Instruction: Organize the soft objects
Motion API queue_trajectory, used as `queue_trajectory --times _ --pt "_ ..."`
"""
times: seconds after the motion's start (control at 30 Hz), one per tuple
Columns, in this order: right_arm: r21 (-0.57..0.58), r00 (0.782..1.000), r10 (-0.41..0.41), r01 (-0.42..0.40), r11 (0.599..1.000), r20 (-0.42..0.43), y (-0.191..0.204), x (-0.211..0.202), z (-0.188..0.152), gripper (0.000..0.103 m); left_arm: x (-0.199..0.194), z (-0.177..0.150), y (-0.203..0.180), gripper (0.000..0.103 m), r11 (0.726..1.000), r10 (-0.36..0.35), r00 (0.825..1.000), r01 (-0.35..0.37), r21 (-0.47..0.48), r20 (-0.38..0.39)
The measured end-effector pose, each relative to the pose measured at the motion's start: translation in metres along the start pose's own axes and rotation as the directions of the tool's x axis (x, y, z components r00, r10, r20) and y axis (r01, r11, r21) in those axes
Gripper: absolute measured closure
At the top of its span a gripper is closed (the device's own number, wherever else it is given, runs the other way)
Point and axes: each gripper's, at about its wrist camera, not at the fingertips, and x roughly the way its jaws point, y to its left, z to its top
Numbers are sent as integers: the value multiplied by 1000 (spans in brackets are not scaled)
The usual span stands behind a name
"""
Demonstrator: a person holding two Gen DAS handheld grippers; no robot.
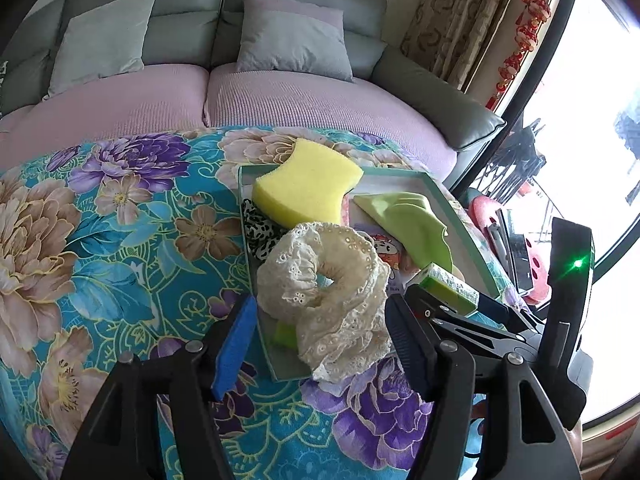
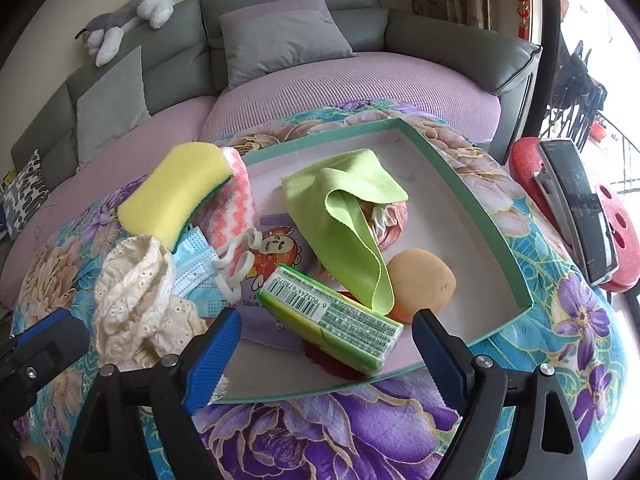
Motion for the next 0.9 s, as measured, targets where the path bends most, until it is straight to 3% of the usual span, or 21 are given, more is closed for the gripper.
queue_trajectory --times 0.03,0.1,0.23,0.27,0.3,0.33,0.53,0.77,0.9 --pt "1 1000 -7 7 1000 8 0 -2 0 0 -3 -1 0 33 1000 0 1000 0 -2 4" --pt "1 1000 -12 12 1000 24 1 -8 1 0 -8 -3 4 24 1000 10 1000 -9 -14 17" --pt "-12 999 -18 19 1000 43 5 -16 -1 0 -13 -9 18 22 996 69 997 -67 -51 44" --pt "-17 999 -21 21 1000 46 7 -18 -3 0 -14 -12 24 19 993 96 994 -92 -69 53" --pt "-23 999 -23 24 999 49 9 -21 -3 0 -15 -14 30 5 989 127 990 -122 -86 60" --pt "-30 998 -24 26 999 54 12 -23 -4 0 -15 -17 36 0 982 163 984 -155 -103 66" --pt "-74 998 -22 27 997 64 26 -35 -17 0 -21 -33 72 0 945 293 954 -278 -172 68" --pt "-118 999 -26 30 993 42 38 -37 -39 0 -23 -50 87 0 934 319 946 -303 -188 58" --pt "-136 999 -9 14 991 35 45 -40 -47 0 -24 -58 81 0 924 356 933 -345 -168 45"
